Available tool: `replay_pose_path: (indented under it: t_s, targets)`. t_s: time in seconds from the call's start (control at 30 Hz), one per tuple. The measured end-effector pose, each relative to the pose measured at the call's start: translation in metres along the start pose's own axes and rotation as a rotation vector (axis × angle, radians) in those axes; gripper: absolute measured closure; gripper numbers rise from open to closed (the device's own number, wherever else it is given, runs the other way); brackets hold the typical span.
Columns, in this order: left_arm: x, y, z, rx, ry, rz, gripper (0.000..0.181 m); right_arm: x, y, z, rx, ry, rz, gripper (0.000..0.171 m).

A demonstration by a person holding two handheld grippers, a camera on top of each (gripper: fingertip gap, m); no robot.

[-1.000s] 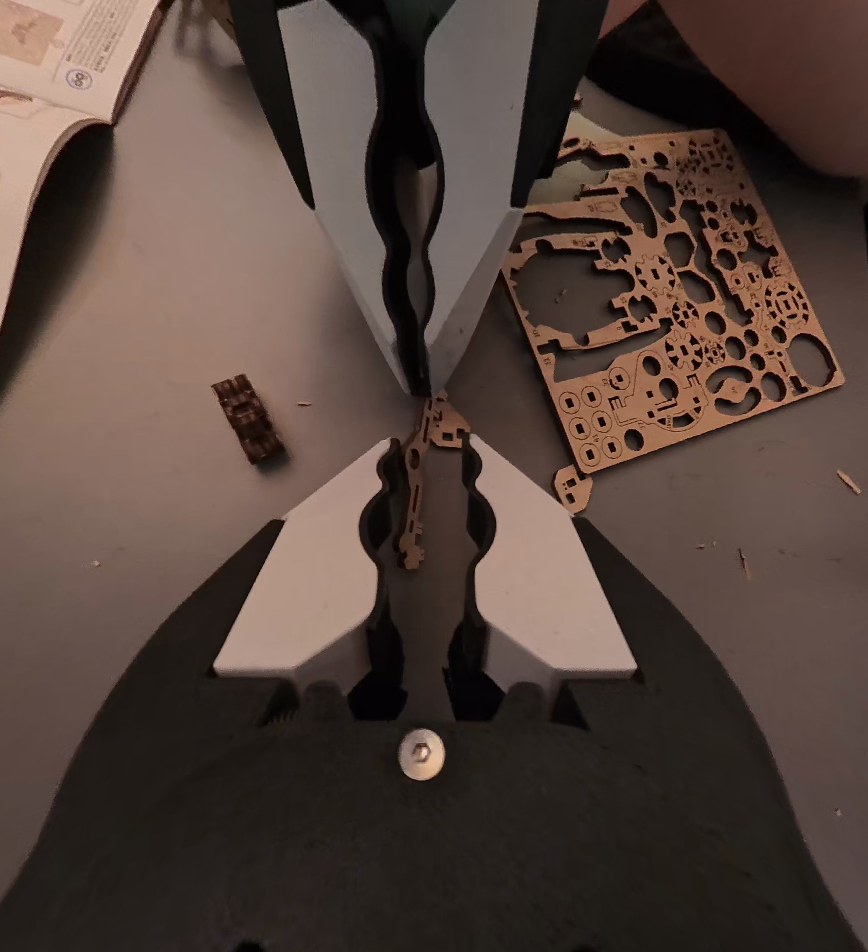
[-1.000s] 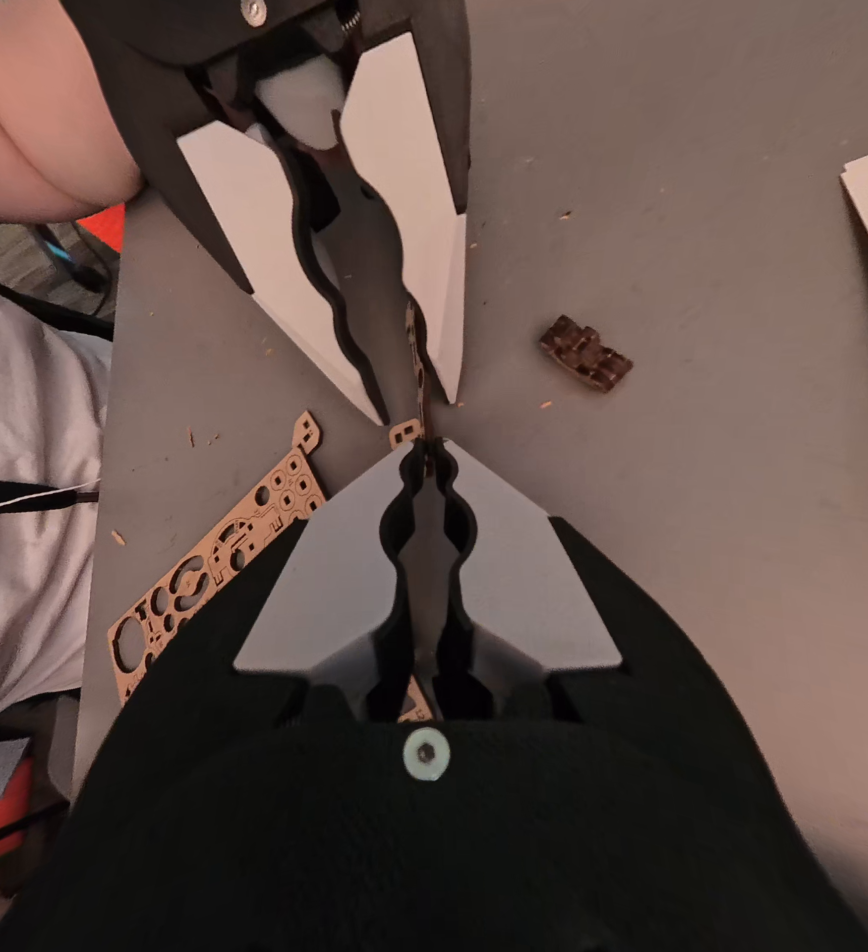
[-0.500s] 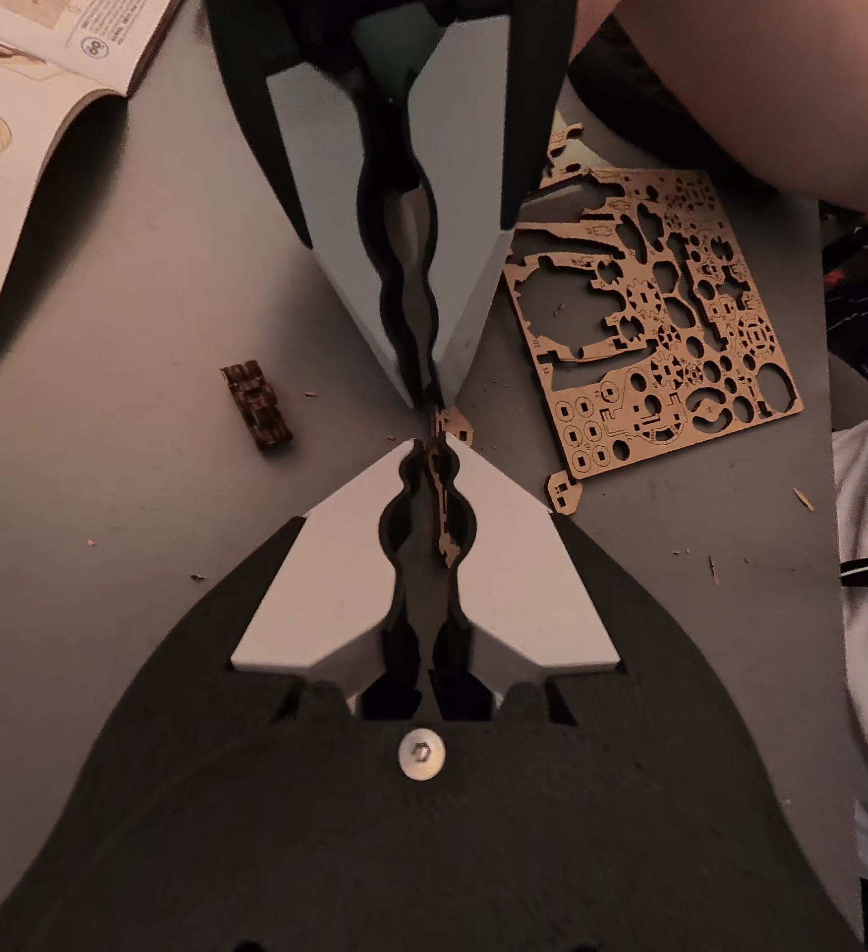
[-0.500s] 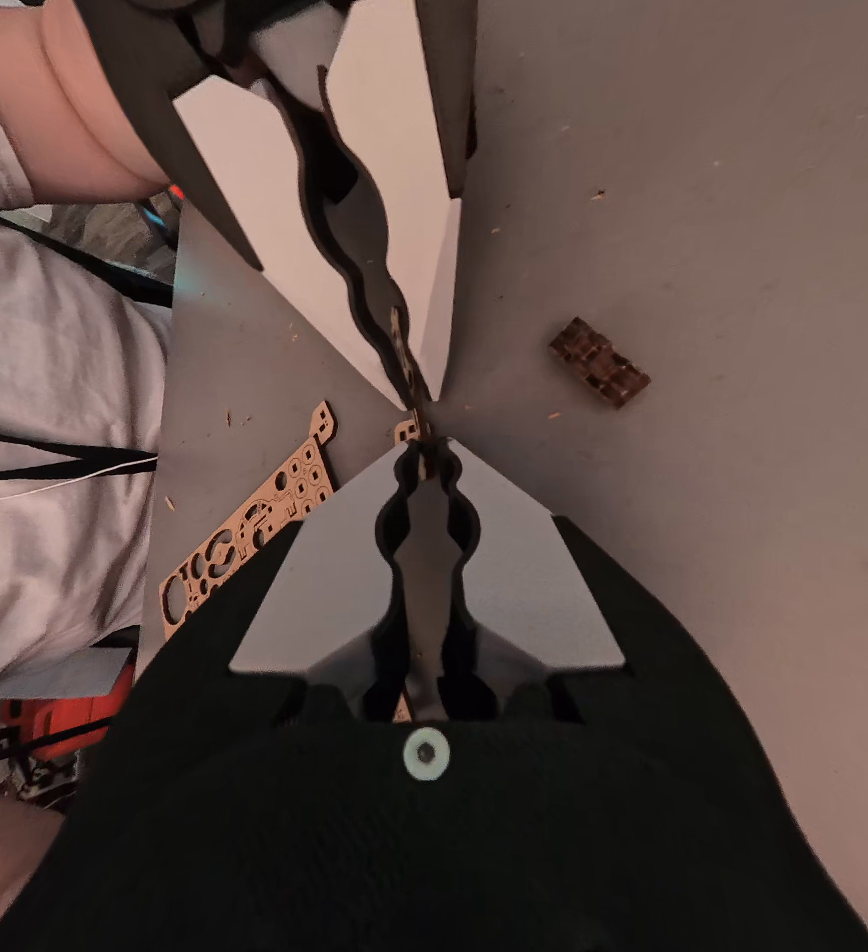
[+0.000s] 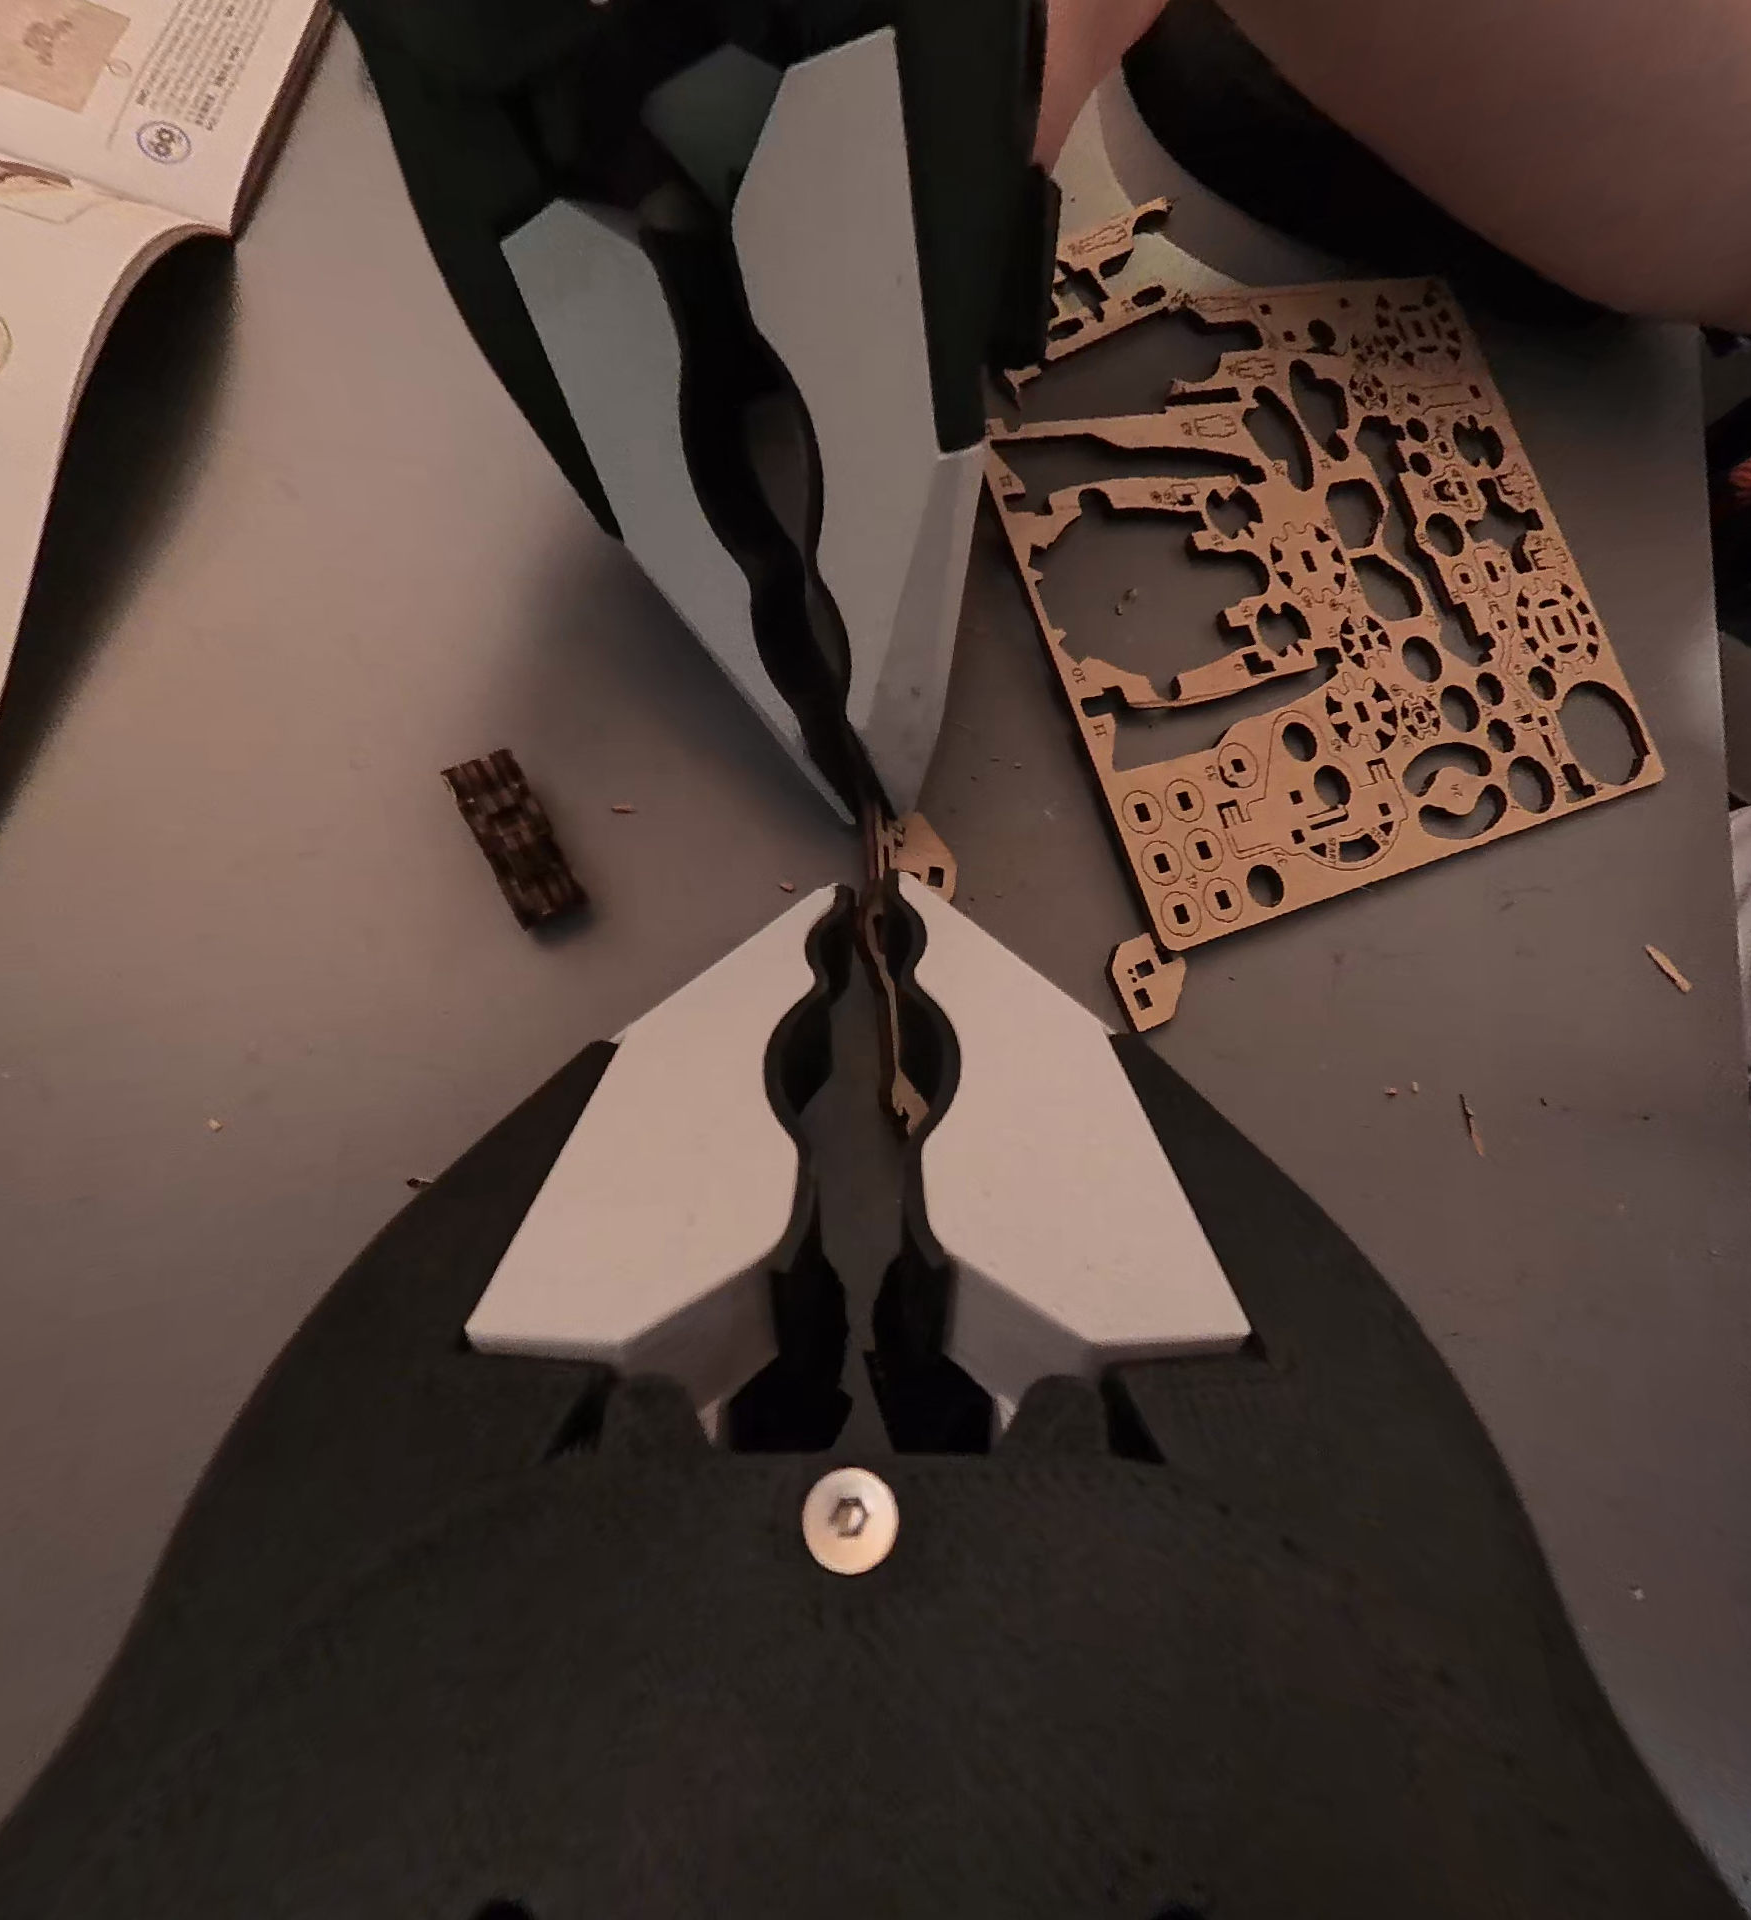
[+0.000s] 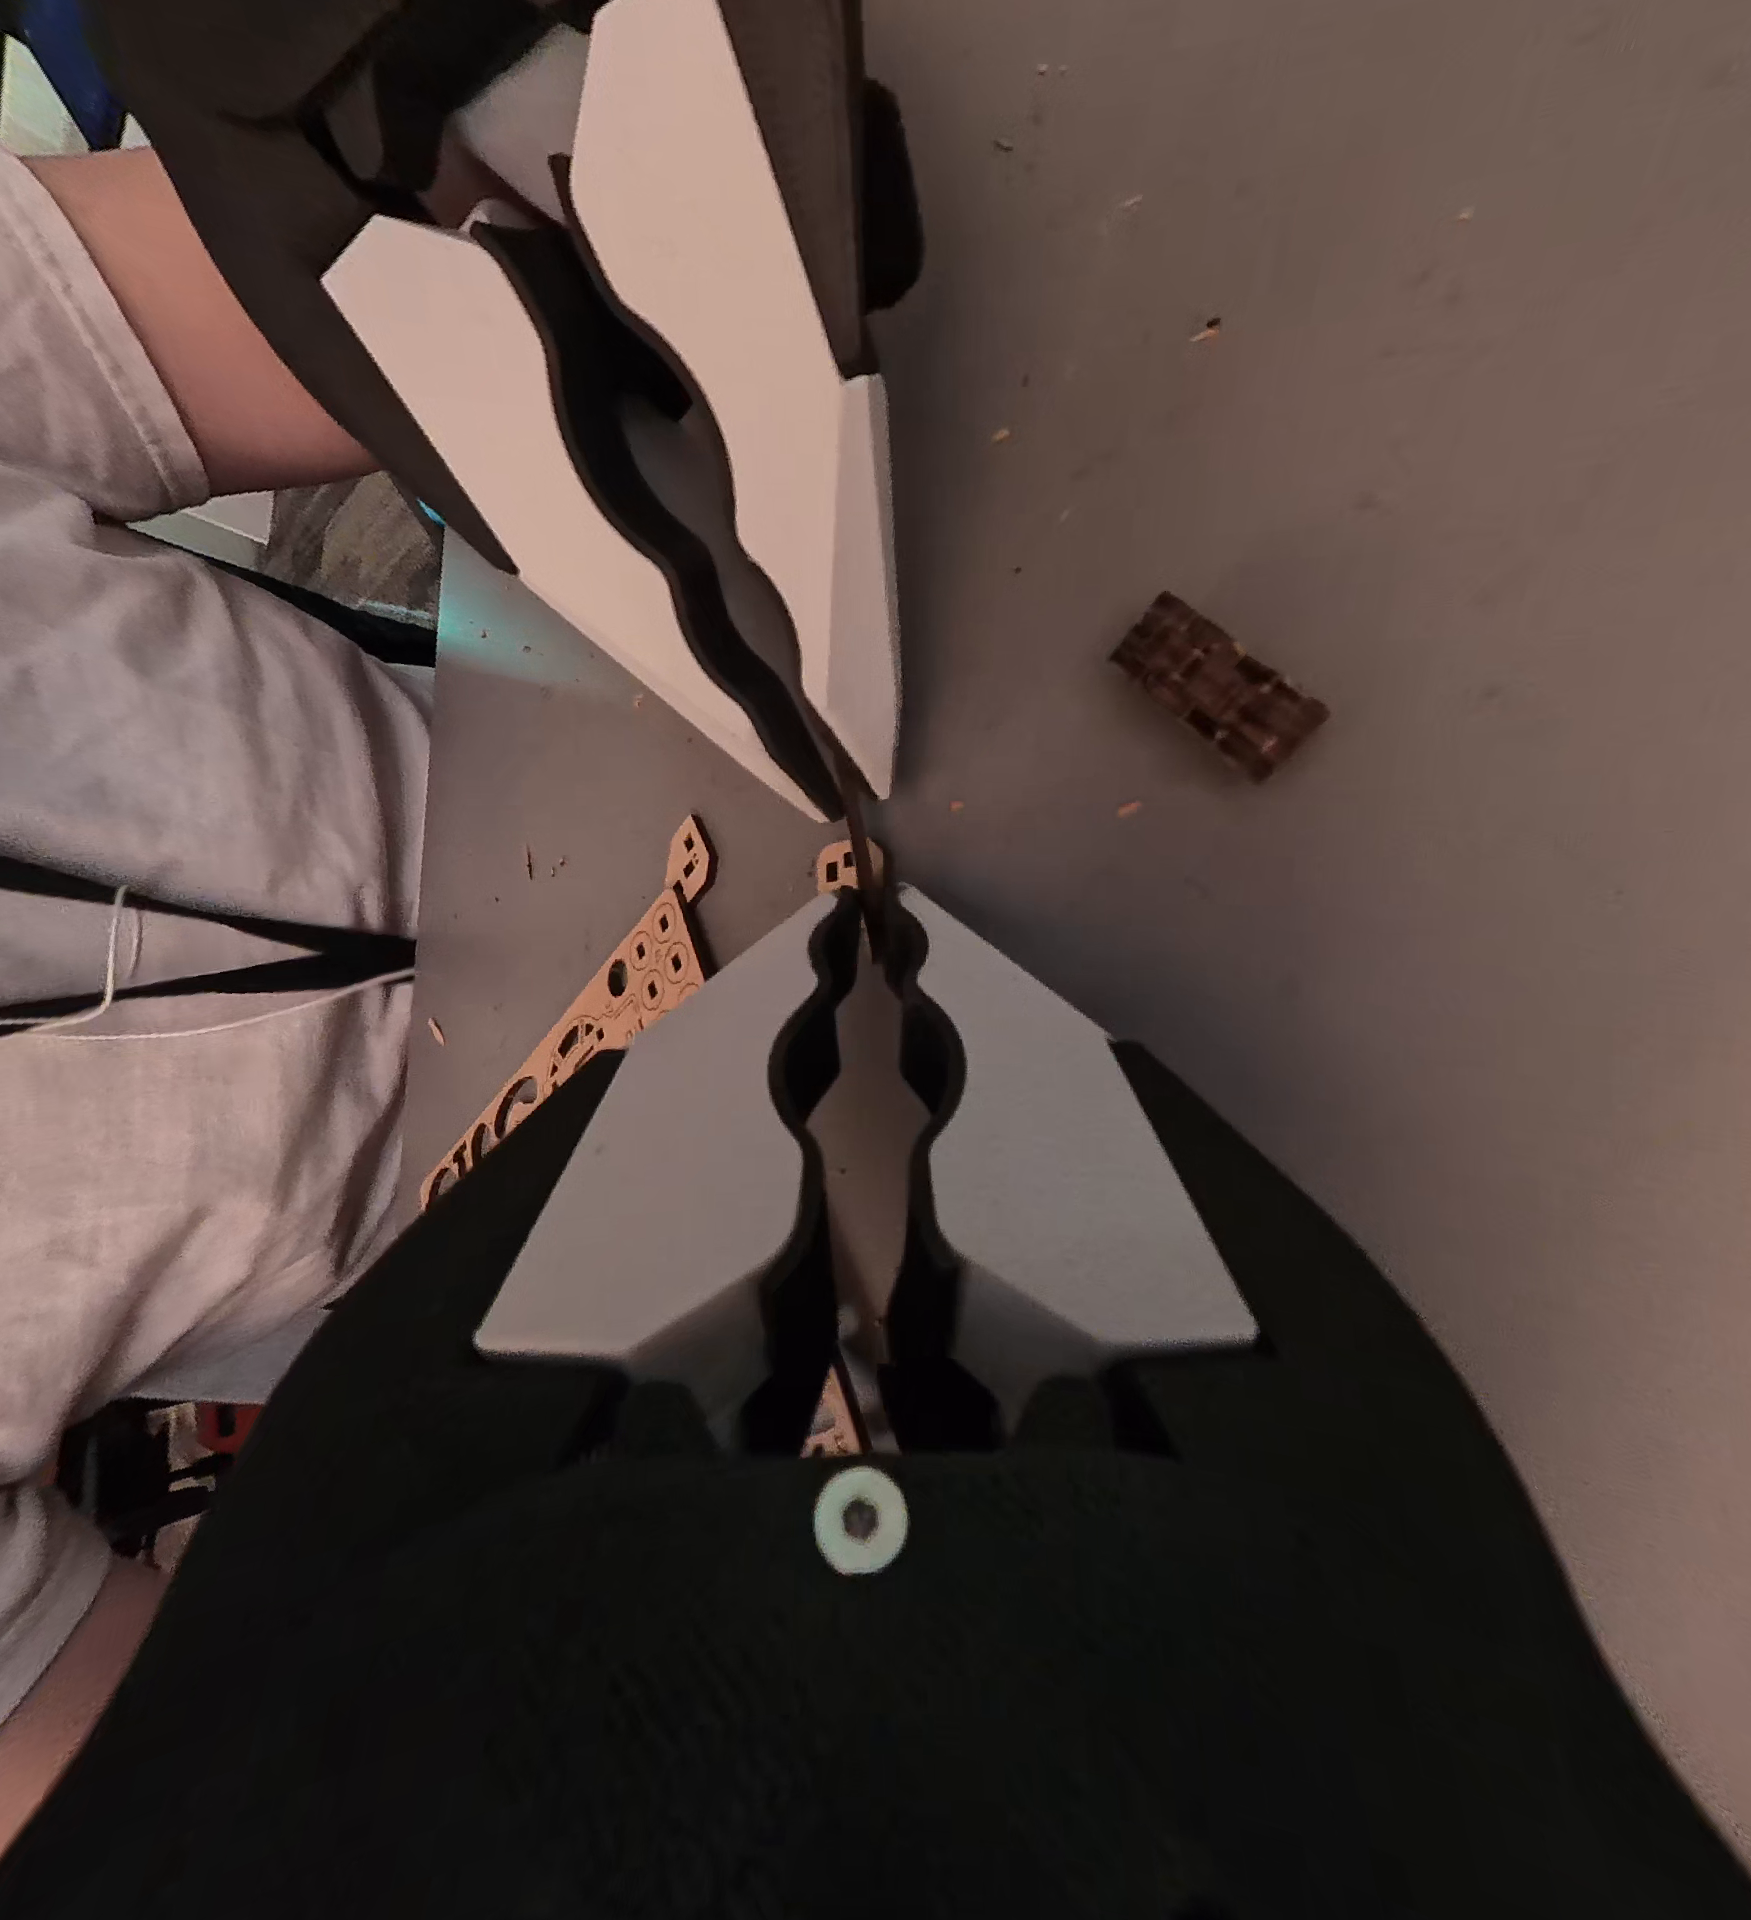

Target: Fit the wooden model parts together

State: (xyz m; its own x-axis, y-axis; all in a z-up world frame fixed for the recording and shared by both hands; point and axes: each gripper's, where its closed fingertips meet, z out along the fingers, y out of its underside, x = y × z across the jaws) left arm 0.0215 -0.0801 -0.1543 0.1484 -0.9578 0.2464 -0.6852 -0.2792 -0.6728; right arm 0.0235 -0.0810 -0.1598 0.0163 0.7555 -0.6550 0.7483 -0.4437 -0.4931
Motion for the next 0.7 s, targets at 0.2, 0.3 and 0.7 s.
replay_pose_path:
  t_s: [0.2,0.3,0.7]
  targets:
    - [-0.0026,0.0005,0.002,-0.005,-0.014,0.009,0.174,0.0011,0.0017,-0.0003,0.011,0.014,0.117,0.168]
    - [-0.0027,0.0008,0.0029,-0.005,-0.007,0.002,0.174,0.0008,0.0031,0.0002,0.013,0.016,0.121,0.168]
    - [-0.0021,0.0014,0.0029,-0.012,-0.006,0.022,0.174,0.0003,0.0014,0.0008,0.03,0.01,0.111,0.166]
